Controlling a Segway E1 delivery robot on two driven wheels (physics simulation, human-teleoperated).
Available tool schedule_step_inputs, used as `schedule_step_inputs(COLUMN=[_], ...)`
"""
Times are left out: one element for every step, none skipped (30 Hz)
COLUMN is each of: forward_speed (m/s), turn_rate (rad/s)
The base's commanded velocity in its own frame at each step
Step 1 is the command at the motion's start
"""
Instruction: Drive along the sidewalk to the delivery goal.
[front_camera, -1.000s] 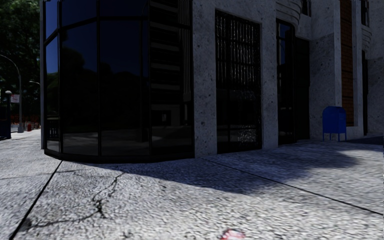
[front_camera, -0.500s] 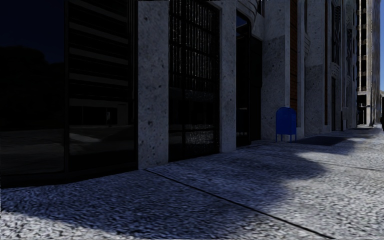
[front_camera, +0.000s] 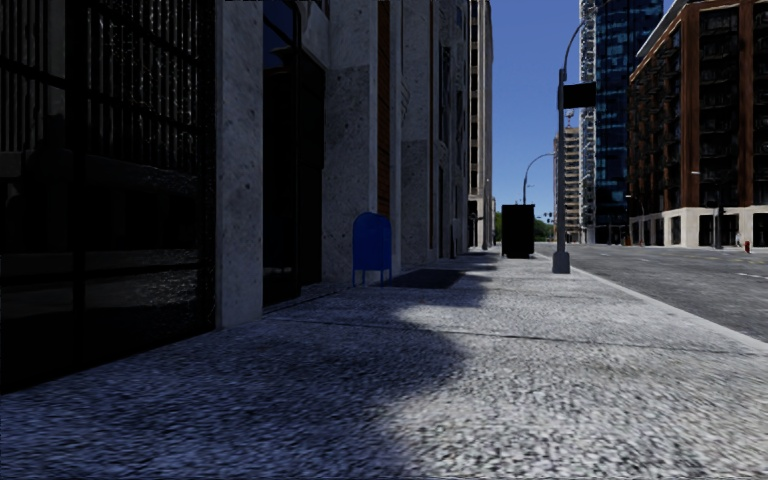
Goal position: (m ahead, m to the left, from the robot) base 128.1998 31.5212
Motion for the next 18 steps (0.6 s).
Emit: schedule_step_inputs(forward_speed=[2.00,2.00,2.00,2.00,2.00,2.00,2.00,2.00,2.00,2.00,2.00,2.00,2.00,2.00,2.00,2.00,2.00,2.00], turn_rate=[-1.05,-1.05,-1.05,-1.05,-1.05,-0.87,-0.87,0.00,0.00,0.00,0.00,0.00,0.00,0.00,0.00,0.00,0.00,0.00])
